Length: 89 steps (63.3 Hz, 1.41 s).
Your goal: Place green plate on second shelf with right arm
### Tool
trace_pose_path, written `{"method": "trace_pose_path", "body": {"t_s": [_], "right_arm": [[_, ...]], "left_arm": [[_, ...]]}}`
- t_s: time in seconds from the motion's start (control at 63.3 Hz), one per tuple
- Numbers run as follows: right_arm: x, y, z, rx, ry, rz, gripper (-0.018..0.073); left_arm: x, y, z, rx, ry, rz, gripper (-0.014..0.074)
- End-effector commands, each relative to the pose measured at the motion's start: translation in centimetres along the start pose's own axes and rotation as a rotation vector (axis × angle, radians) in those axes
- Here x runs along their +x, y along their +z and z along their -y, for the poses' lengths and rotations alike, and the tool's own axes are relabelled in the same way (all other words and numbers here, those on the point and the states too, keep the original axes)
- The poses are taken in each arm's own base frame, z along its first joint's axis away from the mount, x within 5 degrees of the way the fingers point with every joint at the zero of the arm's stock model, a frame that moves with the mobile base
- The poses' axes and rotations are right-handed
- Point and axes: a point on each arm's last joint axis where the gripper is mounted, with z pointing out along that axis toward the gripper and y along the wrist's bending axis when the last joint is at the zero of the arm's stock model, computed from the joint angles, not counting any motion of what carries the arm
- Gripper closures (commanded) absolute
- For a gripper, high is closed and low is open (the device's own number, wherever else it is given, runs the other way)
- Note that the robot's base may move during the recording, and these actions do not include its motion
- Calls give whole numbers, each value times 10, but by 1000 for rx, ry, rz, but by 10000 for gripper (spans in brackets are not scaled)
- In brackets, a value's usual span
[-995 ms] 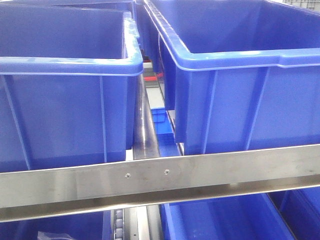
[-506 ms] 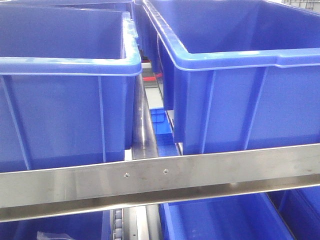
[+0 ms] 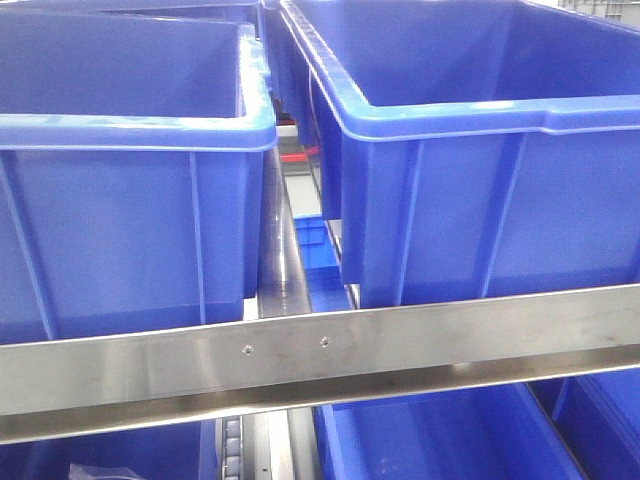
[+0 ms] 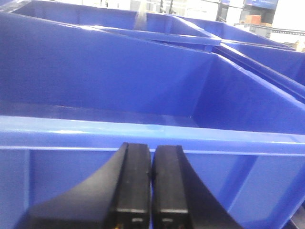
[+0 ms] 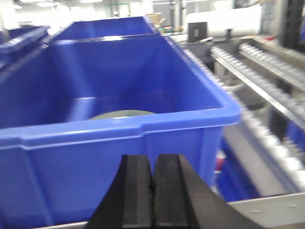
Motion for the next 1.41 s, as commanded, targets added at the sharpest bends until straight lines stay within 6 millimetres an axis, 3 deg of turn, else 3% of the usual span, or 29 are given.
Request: {"method": "trace_pose_path", "body": {"t_s": [0.0,0.427,0.822,1.391], "right_arm": [[-9,-2,-2,-9,-55,61,510],[-4,-2,2,34,-53,11,510],[-4,-2,2,35,-180,9,510],[-2,-2,0,-13,-173,-8,510]], "left_arm": [[5,0,-1,11,-12,65,466],[5,0,-1,11,-12,65,466],[5,0,-1,11,-12,65,466],[5,0,-1,11,-12,65,466]]}}
